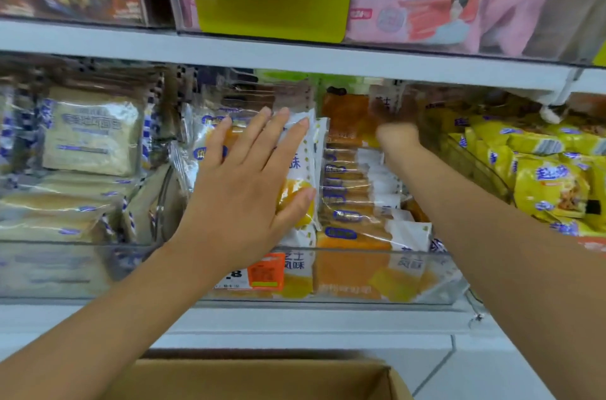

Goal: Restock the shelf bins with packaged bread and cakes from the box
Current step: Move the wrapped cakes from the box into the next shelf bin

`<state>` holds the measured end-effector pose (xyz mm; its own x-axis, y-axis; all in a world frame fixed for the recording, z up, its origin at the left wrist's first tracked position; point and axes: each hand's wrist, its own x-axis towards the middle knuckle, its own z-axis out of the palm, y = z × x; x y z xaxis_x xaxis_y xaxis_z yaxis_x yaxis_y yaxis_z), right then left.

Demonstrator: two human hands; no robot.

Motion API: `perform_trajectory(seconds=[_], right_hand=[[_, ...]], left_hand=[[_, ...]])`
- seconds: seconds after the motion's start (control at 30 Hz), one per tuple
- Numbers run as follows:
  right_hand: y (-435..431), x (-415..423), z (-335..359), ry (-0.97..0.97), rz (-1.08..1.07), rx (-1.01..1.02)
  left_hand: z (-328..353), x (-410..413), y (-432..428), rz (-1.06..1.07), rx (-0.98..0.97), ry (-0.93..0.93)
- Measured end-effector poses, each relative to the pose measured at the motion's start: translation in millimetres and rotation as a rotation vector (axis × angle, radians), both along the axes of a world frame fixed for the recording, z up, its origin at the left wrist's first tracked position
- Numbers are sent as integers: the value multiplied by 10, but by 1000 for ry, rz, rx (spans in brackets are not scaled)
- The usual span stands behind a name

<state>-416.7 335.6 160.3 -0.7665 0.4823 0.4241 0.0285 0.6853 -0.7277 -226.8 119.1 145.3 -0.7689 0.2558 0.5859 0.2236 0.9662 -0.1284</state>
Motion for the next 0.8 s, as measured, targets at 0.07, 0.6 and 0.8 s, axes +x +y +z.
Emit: perform_trajectory(seconds=[0.07,0.6,0.8], right_hand=[[-163,-98,25,-126,358,-406],[-266,-151,57,-165,421,-29],[-119,-74,-30,-25,367,200]], left_hand=[[3,0,1,1,-1,1],[17,18,9,24,-17,-3],[12,21,14,26,-18,-3]])
